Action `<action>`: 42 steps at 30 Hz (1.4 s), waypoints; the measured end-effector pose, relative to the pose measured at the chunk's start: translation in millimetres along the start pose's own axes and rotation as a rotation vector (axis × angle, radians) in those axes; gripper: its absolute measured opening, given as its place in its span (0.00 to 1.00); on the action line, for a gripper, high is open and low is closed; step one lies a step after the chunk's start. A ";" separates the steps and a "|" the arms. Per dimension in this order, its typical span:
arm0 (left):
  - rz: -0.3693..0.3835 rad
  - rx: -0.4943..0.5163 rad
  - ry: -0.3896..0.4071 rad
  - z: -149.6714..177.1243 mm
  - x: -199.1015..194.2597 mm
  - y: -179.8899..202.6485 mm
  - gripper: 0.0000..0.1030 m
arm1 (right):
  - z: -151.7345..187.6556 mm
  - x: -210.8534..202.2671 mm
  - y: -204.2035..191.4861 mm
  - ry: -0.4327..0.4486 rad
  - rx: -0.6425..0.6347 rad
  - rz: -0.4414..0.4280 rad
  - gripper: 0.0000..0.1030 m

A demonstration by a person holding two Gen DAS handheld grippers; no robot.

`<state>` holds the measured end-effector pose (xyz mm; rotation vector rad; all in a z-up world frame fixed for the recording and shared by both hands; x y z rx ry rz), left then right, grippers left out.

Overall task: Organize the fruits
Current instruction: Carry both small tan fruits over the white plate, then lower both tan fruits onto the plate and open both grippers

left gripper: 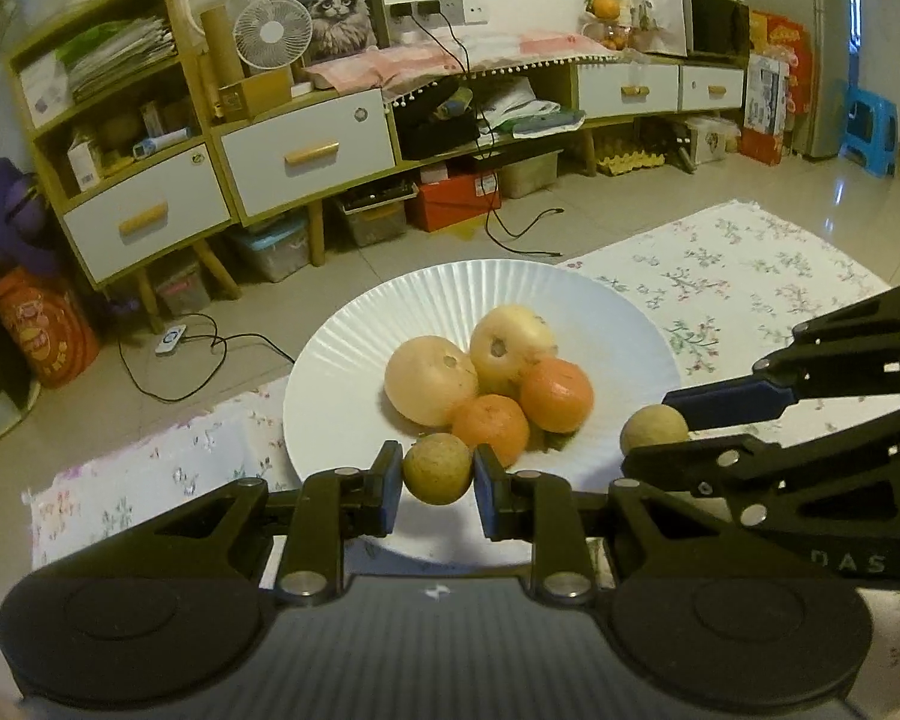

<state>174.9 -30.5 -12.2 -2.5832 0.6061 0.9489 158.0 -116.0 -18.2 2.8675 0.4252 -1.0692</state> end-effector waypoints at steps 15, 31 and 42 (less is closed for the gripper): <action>0.002 -0.037 -0.029 -2.7 27.2 -11.0 0.12 | -3.1 9.8 4.0 -0.008 0.015 -0.002 0.24; 0.003 -0.049 -0.034 -1.7 31.8 -13.0 0.15 | 0.2 15.8 3.6 -0.019 0.014 0.003 0.24; -0.007 -0.037 -0.021 5.6 13.4 -17.8 0.32 | 1.4 22.1 0.4 -0.022 -0.006 0.005 0.24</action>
Point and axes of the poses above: each gripper's, at about its wrist camera, not at the fingertips, and x roughly the way its jaws point, y to its right, z to its underside, the point moved 3 cm from there along x, roughly the way its jaws point, and after that the axes turned 1 degree about z, right-handed, at the moved point
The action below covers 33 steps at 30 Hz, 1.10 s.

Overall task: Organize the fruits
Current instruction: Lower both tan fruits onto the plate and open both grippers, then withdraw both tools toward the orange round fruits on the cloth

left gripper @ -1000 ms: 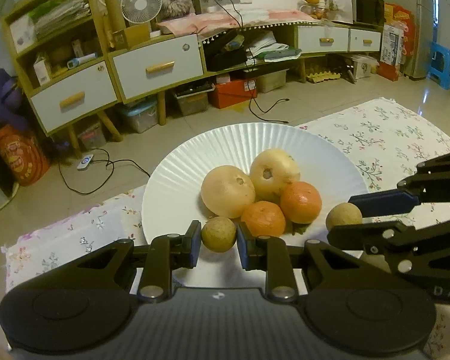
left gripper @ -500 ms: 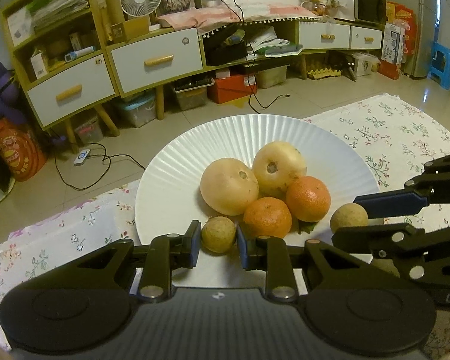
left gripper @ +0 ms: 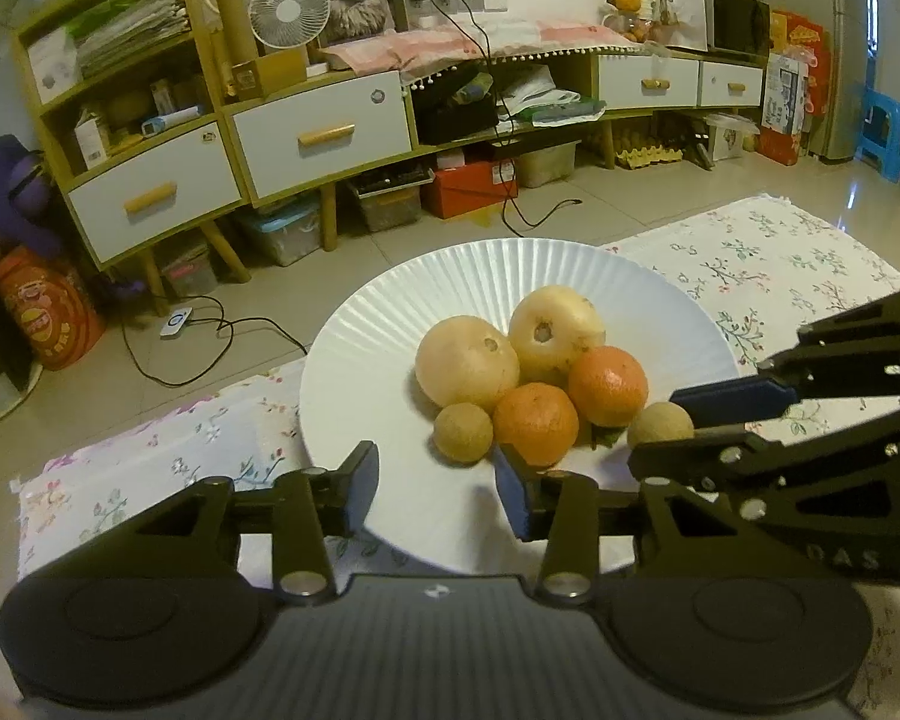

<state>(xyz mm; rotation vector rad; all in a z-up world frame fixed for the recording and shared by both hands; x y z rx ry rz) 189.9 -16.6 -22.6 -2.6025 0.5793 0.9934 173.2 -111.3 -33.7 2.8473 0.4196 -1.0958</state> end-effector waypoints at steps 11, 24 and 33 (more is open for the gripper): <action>-0.001 -0.013 -0.002 6.9 -13.3 -3.3 0.37 | 1.0 5.4 -4.8 -0.001 -0.016 0.018 0.26; -0.017 -0.023 0.008 17.7 -32.9 -3.2 0.47 | 2.2 -16.1 -9.9 -0.011 -0.015 0.015 0.47; 0.000 -0.034 -0.012 28.2 -60.7 2.7 0.68 | 4.0 -43.4 -17.2 -0.025 -0.016 -0.007 0.70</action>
Point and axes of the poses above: each gripper's, at about its wrist camera, not at the fingertips, and x roughly the way its jaws point, y to its right, z to its underside, the point moved 3 cm from there along x, roughly the way its jaws point, and after that the axes turned 1 degree about z, right-handed, at the moved point
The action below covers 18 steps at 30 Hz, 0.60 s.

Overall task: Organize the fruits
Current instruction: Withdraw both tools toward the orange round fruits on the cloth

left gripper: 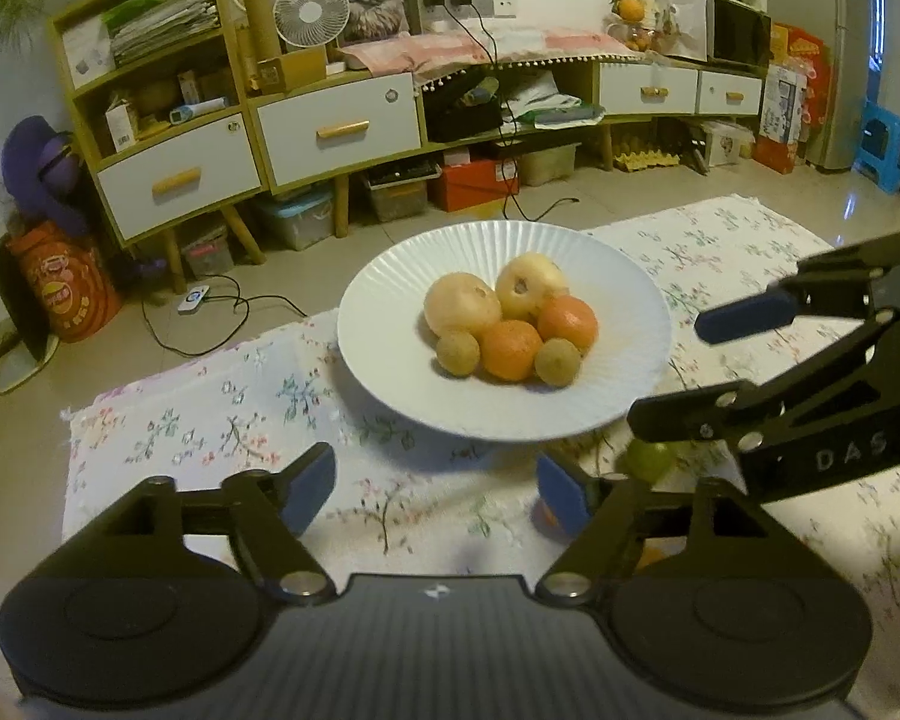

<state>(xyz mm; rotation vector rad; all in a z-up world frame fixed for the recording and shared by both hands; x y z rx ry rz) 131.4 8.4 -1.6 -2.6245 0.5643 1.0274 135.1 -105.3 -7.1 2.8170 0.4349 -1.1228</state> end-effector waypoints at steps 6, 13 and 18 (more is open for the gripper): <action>0.001 0.002 -0.024 12.6 -15.5 7.2 0.78 | 5.3 -17.0 -4.8 0.002 -0.004 -0.001 0.78; -0.003 0.009 -0.038 26.4 -32.5 14.6 0.85 | 14.6 -33.8 -4.7 0.013 0.012 -0.021 0.88; -0.002 0.007 -0.040 39.1 -42.5 16.2 0.87 | 23.0 -41.8 -1.9 0.016 0.025 -0.024 0.90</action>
Point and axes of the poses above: each gripper's, at about its wrist camera, not at the fingertips, and x roughly the way its jaws point, y to its right, z to its underside, the point moved 3 cm from there along x, roughly the way its jaws point, and after that the axes turned 1 degree about z, right-handed, at the moved point
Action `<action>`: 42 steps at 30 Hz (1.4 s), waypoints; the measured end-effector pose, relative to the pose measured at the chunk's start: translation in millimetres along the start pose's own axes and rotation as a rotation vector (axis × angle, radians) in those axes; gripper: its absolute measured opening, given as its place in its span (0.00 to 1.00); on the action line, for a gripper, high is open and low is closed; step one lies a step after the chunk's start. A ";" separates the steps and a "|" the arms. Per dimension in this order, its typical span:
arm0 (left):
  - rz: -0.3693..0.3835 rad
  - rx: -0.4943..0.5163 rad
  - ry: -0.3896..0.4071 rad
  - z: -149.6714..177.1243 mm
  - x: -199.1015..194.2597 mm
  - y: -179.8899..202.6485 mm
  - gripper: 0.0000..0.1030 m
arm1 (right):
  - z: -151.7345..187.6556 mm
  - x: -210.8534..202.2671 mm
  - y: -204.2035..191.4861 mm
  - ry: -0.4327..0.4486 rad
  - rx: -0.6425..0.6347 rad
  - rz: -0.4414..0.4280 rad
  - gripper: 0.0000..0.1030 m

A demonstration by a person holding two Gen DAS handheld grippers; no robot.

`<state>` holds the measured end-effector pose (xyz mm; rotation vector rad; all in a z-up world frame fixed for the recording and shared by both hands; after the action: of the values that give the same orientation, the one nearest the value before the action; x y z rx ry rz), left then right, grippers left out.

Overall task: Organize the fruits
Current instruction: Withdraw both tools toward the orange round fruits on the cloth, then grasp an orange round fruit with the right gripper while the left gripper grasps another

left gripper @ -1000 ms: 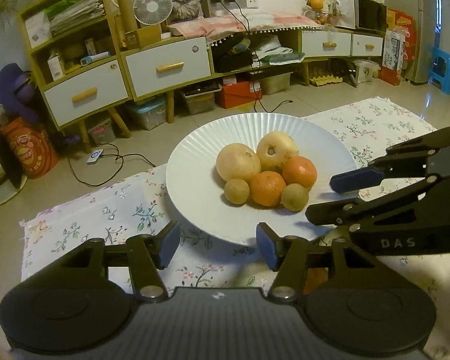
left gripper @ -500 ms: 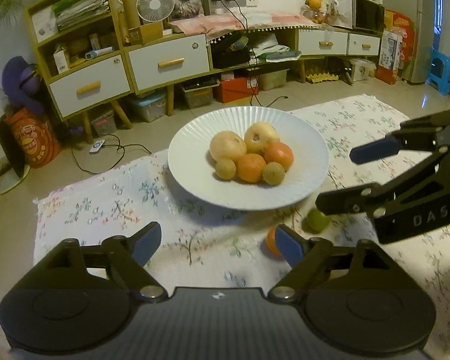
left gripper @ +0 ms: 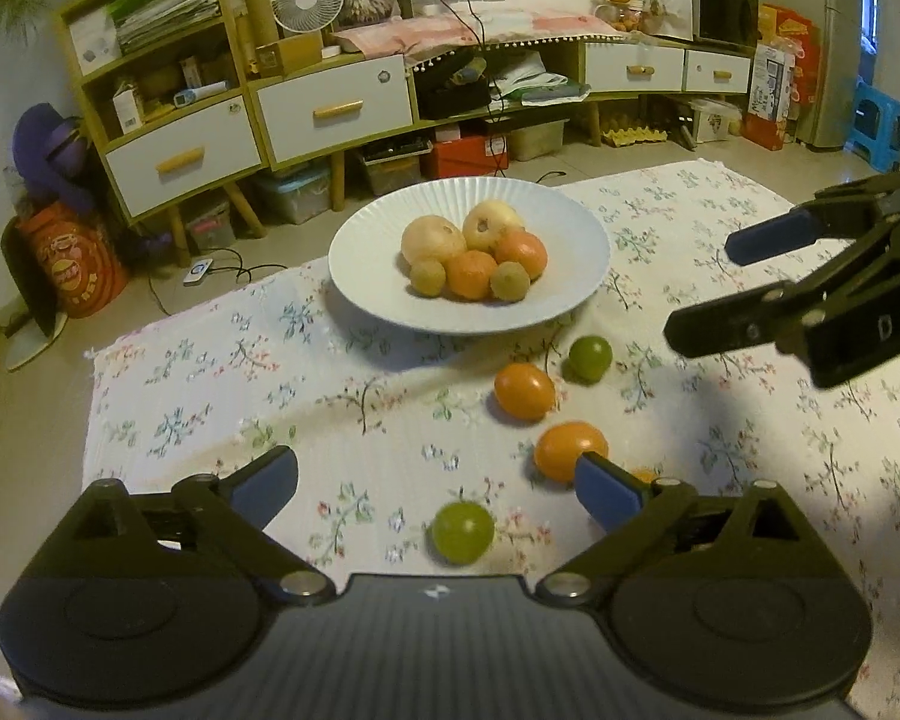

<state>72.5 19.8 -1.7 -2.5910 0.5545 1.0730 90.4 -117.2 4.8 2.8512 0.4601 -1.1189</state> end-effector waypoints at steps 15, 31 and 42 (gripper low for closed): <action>0.000 0.000 -0.024 37.1 4.0 -7.6 0.89 | 34.4 -5.3 5.6 0.019 0.020 0.032 0.95; 0.020 -0.044 -0.008 47.1 12.8 -20.3 0.89 | 65.8 17.7 -27.1 -0.055 -0.129 -0.065 0.89; 0.043 -0.049 0.017 37.4 16.4 -19.5 0.89 | 63.8 33.0 -43.6 -0.101 -0.167 -0.115 0.55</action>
<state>69.1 48.0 -37.0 -2.6437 0.5985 1.0920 58.7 -76.6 -61.5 2.6409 0.6832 -1.1753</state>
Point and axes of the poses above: each gripper's, at about its wrist camera, not at the fingertips, and x roughly the way its jaws point, y to its right, z to its underside, the point moved 3 cm from there along x, roughly the way its jaws point, and after that the axes turned 1 degree about z, right-handed, at the moved point
